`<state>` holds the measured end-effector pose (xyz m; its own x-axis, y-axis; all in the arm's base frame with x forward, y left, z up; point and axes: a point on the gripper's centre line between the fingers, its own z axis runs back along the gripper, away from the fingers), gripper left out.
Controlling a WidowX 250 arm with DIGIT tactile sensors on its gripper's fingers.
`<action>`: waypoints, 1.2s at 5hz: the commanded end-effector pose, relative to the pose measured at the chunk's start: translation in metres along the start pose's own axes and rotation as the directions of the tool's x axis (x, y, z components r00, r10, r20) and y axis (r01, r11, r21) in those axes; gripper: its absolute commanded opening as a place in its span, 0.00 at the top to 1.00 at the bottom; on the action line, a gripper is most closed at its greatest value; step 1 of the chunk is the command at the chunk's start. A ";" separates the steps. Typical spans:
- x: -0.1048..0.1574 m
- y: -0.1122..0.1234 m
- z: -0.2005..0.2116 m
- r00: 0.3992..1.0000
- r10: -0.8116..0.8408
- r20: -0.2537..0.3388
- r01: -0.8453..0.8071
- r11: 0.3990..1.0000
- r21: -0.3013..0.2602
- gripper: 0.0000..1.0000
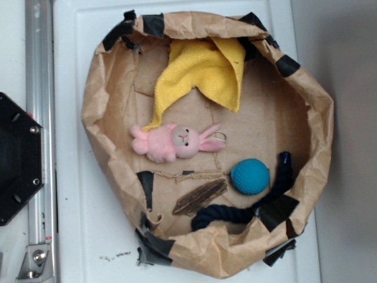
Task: Grab the wood chip.
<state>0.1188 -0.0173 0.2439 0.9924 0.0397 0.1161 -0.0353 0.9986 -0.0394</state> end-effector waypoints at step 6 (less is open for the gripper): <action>0.111 -0.002 -0.149 0.996 -0.072 -0.058 0.065 0.992 -0.112 0.00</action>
<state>0.2394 -0.0187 0.0983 0.9989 -0.0444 0.0120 0.0457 0.9880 -0.1478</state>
